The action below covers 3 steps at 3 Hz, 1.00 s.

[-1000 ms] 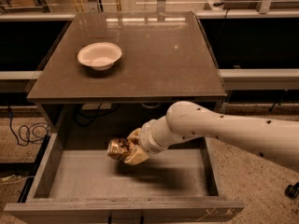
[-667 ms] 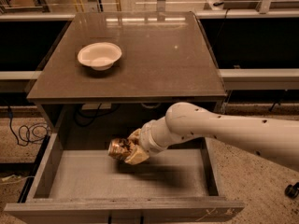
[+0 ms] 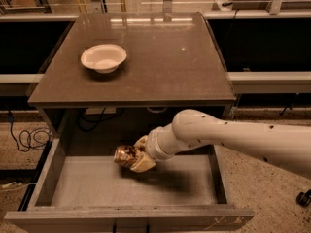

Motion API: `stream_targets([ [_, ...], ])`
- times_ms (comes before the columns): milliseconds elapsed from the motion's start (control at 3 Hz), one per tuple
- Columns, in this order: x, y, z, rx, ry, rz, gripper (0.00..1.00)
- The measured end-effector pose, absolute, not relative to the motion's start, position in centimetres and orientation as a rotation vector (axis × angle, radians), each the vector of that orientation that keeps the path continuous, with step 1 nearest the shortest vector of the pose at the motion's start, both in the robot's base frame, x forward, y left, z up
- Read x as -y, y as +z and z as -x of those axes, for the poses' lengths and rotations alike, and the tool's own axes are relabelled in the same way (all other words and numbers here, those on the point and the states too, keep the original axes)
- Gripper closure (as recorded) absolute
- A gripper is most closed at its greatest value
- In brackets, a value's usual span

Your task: Place orange can into top drawer

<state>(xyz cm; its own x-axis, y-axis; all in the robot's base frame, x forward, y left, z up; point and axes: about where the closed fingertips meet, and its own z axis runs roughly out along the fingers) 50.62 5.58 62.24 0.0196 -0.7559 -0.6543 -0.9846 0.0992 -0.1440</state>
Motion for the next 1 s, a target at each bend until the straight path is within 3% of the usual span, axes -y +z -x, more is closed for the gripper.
stream_targets([
  [333, -5.58, 62.24, -50.62, -1.785, 0.493, 1.706, 0.81],
  [1000, -5.59, 62.24, -50.62, -1.785, 0.493, 1.706, 0.34],
])
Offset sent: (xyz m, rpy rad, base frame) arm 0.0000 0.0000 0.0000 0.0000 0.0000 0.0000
